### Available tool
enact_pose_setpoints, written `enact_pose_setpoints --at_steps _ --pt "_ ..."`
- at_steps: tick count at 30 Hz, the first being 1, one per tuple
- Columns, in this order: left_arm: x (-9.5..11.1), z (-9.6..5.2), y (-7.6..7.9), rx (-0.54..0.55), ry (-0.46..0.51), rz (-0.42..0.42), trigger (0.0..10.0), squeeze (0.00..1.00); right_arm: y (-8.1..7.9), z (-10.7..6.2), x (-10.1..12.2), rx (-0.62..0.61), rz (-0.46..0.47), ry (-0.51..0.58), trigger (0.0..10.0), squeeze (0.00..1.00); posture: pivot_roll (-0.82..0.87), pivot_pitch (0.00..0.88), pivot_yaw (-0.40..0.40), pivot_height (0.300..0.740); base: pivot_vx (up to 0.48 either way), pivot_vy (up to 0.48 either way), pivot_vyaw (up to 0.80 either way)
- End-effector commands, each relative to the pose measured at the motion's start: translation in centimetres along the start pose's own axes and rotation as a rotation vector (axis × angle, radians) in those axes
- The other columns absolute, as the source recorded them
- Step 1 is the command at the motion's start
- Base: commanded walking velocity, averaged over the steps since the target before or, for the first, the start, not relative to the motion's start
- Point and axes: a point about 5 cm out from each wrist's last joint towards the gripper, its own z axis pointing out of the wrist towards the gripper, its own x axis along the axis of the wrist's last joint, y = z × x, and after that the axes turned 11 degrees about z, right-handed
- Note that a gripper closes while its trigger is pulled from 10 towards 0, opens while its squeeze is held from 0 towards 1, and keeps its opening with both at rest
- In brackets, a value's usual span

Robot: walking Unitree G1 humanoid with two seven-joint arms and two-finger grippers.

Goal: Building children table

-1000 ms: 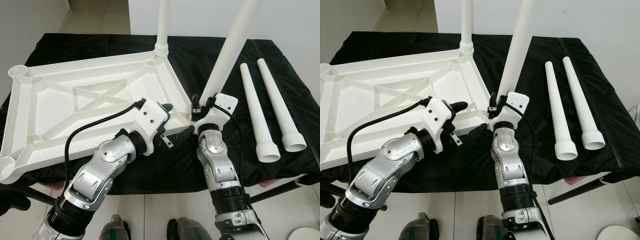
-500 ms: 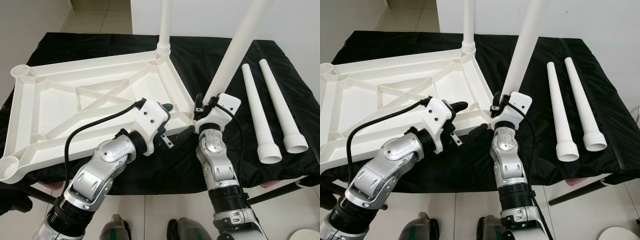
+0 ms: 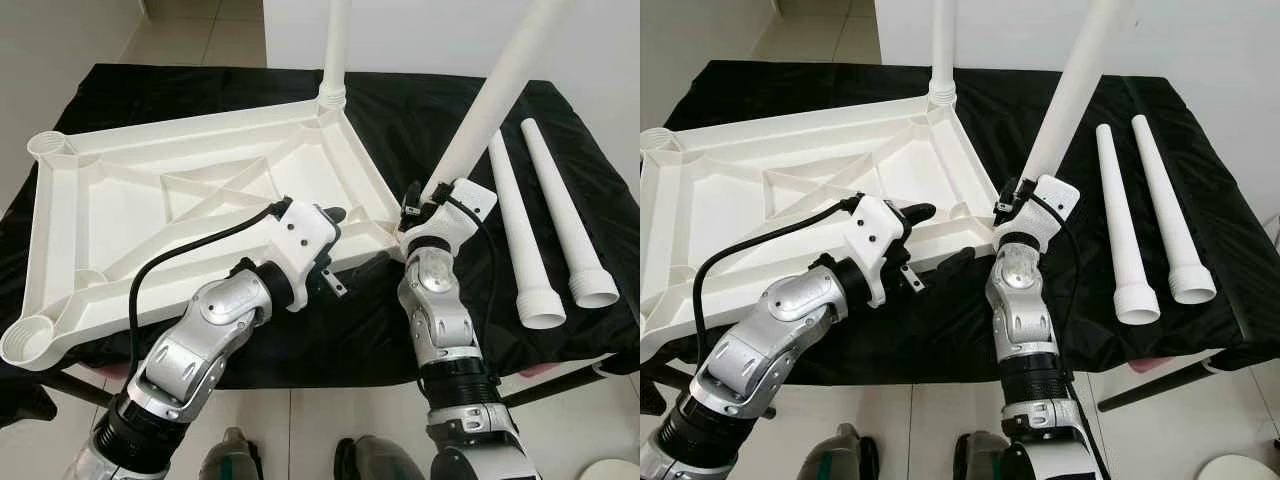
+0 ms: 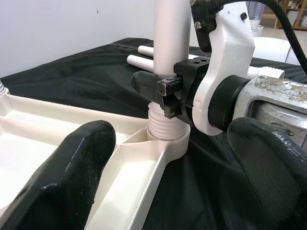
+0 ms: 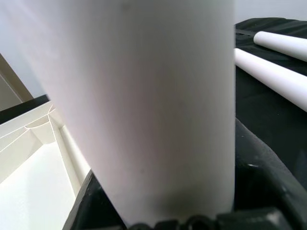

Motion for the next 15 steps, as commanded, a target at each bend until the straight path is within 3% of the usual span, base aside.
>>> enact_pose_setpoints --at_steps 1,9,15 --pt "0.1 0.0 0.4 -0.053 0.009 -0.001 10.0 0.00 0.9 0.1 -0.6 -0.052 -0.015 -0.025 10.0 0.00 -0.09 0.045 -0.015 0.740 0.000 0.000 0.00" --pt "0.2 0.0 0.5 -0.054 0.010 -0.002 10.0 0.00 0.8 0.0 -0.7 -0.036 -0.039 -0.024 10.0 0.00 -0.09 0.045 -0.017 0.740 0.000 0.000 0.00" --pt "0.2 0.1 0.4 -0.052 0.011 -0.001 10.0 0.00 0.8 -0.8 -1.8 0.035 -0.120 -0.036 10.0 0.00 -0.09 0.045 -0.016 0.740 0.000 0.000 0.00"
